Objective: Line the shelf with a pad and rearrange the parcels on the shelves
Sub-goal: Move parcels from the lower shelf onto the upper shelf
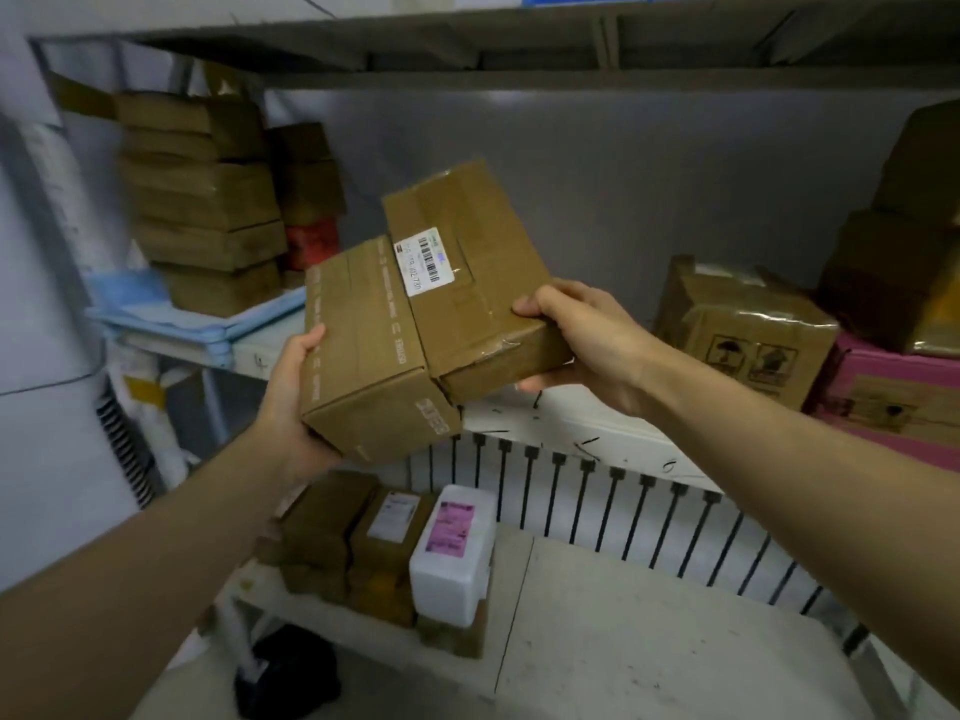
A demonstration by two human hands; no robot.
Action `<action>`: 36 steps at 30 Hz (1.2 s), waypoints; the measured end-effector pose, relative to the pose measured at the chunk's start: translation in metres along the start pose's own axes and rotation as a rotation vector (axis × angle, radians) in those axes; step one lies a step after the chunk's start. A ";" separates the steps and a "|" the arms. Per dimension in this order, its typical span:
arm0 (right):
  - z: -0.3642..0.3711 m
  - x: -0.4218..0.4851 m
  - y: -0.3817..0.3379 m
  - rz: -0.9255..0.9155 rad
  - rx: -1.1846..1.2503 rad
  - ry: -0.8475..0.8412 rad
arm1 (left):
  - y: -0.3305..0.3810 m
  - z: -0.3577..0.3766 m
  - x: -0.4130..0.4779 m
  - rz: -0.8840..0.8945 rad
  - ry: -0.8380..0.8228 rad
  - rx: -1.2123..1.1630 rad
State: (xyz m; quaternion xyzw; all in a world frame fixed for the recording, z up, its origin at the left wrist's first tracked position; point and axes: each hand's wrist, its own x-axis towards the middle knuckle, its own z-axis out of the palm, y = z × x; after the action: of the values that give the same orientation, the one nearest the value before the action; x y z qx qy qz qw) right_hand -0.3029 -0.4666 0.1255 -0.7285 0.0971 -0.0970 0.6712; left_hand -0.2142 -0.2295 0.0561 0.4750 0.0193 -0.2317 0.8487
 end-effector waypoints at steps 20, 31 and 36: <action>0.032 -0.051 0.196 0.405 -0.059 -0.250 | -0.163 -0.144 -0.050 -0.270 0.324 -0.118; -0.046 -0.054 0.320 0.726 0.157 0.152 | -0.240 -0.128 -0.006 -0.395 0.220 -0.152; -0.055 -0.033 0.373 0.824 0.210 0.327 | -0.243 -0.128 0.032 -0.409 0.142 -0.153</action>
State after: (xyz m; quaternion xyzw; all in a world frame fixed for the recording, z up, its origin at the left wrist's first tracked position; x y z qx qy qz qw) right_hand -0.3537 -0.5408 -0.2426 -0.5323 0.4732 0.0552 0.6998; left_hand -0.2618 -0.2444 -0.2158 0.4107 0.1925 -0.3626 0.8141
